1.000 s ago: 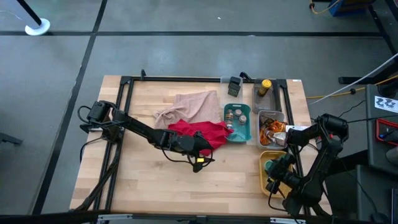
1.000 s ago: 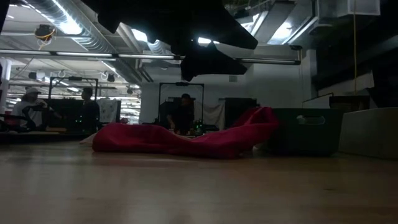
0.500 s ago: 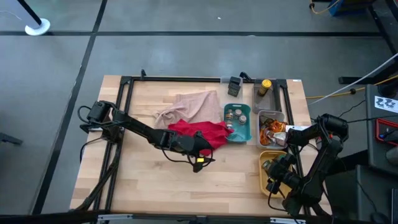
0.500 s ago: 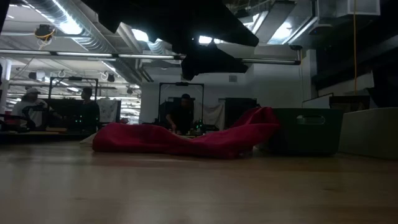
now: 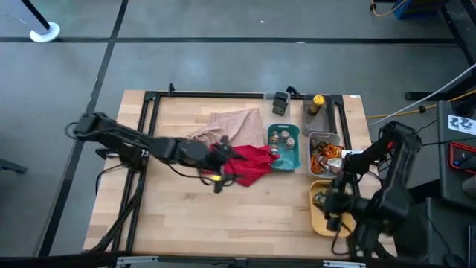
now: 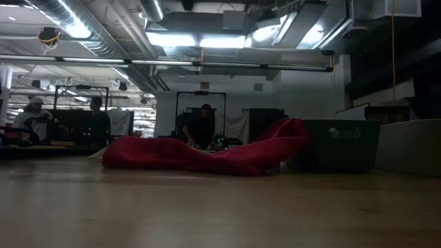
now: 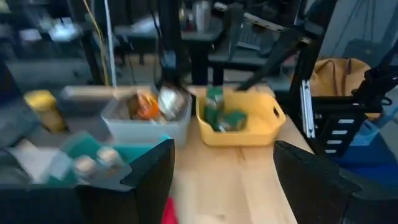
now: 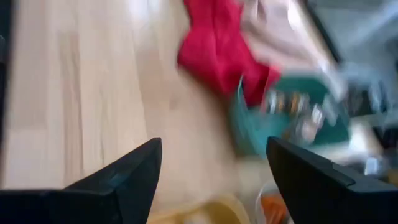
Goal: Sort spices by type
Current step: Return to Home Position
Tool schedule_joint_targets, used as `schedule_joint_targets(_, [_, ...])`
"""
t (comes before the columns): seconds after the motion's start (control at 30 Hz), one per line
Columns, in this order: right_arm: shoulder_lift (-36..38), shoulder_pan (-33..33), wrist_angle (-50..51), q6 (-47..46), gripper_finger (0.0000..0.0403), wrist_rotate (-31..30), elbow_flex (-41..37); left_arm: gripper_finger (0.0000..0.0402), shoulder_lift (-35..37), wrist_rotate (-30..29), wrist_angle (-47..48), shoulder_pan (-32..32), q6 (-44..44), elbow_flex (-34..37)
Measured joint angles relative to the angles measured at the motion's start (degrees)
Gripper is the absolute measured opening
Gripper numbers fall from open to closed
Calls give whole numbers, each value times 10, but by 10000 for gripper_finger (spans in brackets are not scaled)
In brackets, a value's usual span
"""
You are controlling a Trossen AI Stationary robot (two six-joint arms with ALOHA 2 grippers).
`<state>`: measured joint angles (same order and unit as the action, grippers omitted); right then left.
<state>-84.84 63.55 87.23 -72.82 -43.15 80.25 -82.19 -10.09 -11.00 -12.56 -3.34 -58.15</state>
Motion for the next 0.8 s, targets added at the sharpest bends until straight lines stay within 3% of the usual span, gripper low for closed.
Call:
schedule_joint_targets(0.17, [93, -38, 0, 167, 289, -58, 36, 255, 135, -57, 91, 10, 60, 0])
schedule_joint_targets(0.3, [168, -71, 0, 281, 289, -66, 56, 255, 259, -121, 155, 21, 77, 0])
schedule_joint_targets(0.53, [263, -101, -2, 268, 289, -49, 60, 255, 424, -122, 234, 22, 72, 0])
schedule_joint_targets(0.67, [300, -100, -1, 327, 289, -71, 60, 255, 483, -123, 251, 22, 36, 0])
schedule_joint_targets(0.8, [339, -100, -20, 317, 289, -78, 55, 255, 519, -122, 284, 22, 37, 28])
